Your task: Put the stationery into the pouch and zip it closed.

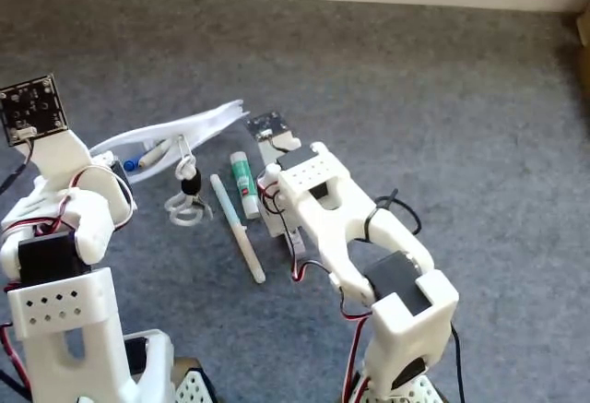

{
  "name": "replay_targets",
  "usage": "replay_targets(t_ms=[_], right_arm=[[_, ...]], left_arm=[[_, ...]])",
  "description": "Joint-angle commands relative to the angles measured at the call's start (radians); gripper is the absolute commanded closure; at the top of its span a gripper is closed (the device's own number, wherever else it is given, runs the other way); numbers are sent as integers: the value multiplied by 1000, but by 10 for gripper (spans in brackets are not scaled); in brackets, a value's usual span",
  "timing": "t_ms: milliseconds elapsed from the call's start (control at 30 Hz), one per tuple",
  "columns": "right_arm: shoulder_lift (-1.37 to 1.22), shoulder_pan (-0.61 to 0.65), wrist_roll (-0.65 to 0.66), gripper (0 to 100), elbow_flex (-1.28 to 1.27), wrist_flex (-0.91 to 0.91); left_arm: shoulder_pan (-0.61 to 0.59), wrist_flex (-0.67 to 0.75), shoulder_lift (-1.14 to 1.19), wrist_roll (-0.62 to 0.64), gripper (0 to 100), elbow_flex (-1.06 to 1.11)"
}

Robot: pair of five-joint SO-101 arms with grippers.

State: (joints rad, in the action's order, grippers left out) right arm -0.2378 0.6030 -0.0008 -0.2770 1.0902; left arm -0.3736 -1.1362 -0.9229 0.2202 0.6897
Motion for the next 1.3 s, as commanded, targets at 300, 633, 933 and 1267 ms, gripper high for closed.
replay_targets(t_ms=[300,633,933,1267], right_arm=[[189,2,9,994,42,12],[283,1,6,994,36,18],[421,4,-32,994,-31,8],[590,53,-34,994,-157,-62]], left_arm=[[-19,20,16,3,989,7],[-19,21,16,3,989,7],[-19,23,16,3,989,7],[-19,23,16,3,989,8]])
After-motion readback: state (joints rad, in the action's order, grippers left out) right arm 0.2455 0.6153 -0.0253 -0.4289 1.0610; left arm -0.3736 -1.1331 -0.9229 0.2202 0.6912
